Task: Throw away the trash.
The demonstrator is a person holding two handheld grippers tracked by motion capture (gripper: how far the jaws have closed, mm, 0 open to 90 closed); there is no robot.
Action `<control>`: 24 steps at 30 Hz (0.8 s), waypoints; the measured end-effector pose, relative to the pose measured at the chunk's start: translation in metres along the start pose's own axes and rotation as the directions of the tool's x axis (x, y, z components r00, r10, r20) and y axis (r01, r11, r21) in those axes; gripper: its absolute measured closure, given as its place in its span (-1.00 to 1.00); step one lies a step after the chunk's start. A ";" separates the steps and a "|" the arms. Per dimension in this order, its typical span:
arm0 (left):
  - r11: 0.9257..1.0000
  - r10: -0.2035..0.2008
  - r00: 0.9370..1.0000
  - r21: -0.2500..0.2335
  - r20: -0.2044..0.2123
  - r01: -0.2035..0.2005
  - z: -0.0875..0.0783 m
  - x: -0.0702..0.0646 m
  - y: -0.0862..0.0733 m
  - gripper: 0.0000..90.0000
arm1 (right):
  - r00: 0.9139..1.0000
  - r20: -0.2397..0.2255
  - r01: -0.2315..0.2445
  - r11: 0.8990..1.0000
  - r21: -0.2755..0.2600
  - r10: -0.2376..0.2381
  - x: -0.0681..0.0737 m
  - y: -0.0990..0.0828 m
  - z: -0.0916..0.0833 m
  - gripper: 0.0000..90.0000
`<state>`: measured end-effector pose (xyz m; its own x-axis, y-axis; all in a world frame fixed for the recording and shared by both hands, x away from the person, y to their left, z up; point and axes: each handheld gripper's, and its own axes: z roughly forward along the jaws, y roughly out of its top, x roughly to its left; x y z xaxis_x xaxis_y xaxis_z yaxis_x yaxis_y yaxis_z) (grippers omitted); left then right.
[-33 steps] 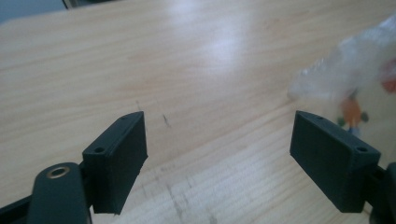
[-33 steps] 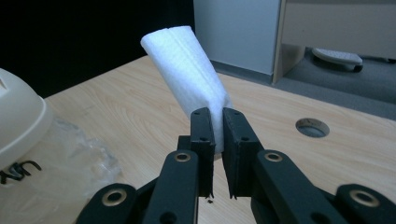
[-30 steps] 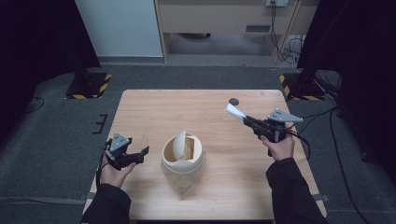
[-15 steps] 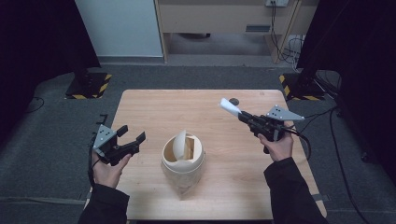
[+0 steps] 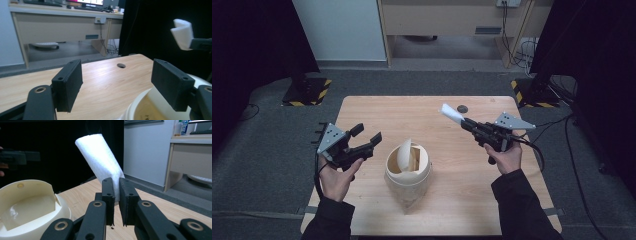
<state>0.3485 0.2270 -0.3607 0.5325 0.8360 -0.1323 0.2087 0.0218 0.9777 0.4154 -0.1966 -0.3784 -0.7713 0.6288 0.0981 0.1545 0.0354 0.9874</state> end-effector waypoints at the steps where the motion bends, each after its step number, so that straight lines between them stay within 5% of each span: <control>1: 1.000 -0.006 1.000 -0.011 0.020 0.006 0.002 -0.004 0.005 -0.44 | 1.000 -0.007 0.001 1.000 -0.008 -0.001 0.002 0.002 0.000 0.85; 4: 0.999 -0.012 0.998 -0.047 0.068 0.015 0.011 -0.018 0.017 -0.44 | 1.000 -0.017 0.014 1.000 -0.013 -0.014 0.007 0.005 0.000 0.85; 11: 1.000 -0.005 0.992 -0.025 0.122 0.009 0.034 -0.043 0.028 -0.39 | 0.998 -0.056 0.012 0.999 -0.034 -0.014 0.017 0.009 0.003 0.85; 24: 1.000 -0.030 0.987 0.000 0.158 0.030 0.058 -0.075 0.039 -0.30 | 0.996 -0.092 -0.008 0.998 -0.059 0.003 0.026 0.008 0.008 0.85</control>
<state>0.3646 0.1335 -0.3218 0.6489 0.7379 -0.1857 0.2251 0.0470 0.9732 0.4016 -0.1739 -0.3693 -0.8244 0.5548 0.1118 0.1241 -0.0156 0.9922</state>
